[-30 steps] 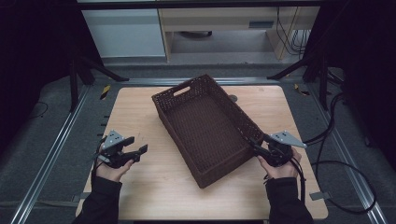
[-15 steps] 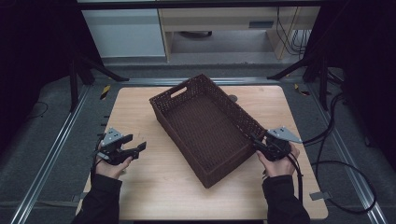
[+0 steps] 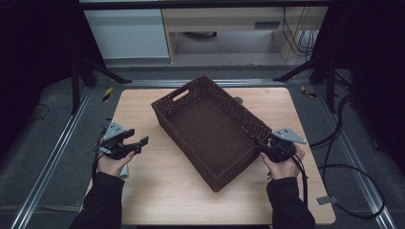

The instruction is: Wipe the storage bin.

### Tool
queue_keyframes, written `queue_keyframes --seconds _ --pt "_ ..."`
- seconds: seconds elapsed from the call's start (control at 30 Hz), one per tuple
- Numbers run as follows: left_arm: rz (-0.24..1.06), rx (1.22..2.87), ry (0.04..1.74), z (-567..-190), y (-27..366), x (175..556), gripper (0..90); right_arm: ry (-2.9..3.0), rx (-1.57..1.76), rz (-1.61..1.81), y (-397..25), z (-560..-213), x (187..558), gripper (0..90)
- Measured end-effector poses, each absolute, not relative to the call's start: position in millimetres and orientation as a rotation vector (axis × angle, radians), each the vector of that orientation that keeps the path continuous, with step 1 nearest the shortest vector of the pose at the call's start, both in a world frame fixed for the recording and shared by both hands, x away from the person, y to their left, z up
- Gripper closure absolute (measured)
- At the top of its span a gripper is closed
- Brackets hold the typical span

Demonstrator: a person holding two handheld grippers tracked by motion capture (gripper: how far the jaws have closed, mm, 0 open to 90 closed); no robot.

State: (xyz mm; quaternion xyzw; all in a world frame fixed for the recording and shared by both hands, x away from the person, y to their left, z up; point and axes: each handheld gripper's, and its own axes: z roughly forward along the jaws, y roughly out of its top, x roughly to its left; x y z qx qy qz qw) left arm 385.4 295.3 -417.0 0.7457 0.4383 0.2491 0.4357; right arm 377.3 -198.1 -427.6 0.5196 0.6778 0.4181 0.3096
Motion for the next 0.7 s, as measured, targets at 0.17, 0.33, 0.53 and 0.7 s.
queue_keyframes --seconds 0.17,0.33,0.53,0.7 --pt "0.616 1.849 1.084 -415.2 292.4 399.3 32.0 1.802 1.35 1.085 -199.1 -425.9 381.3 39.6" --pt "0.613 1.844 1.074 -414.1 288.2 411.5 32.3 1.82 1.347 1.081 -193.1 -425.2 376.8 37.8" --pt "0.619 1.829 1.082 -411.7 285.3 427.7 32.8 1.813 1.35 1.066 -195.4 -426.9 383.2 40.3" --pt "0.626 1.814 1.095 -409.7 279.2 441.6 33.7 1.806 1.341 1.071 -198.8 -428.9 390.6 40.6"
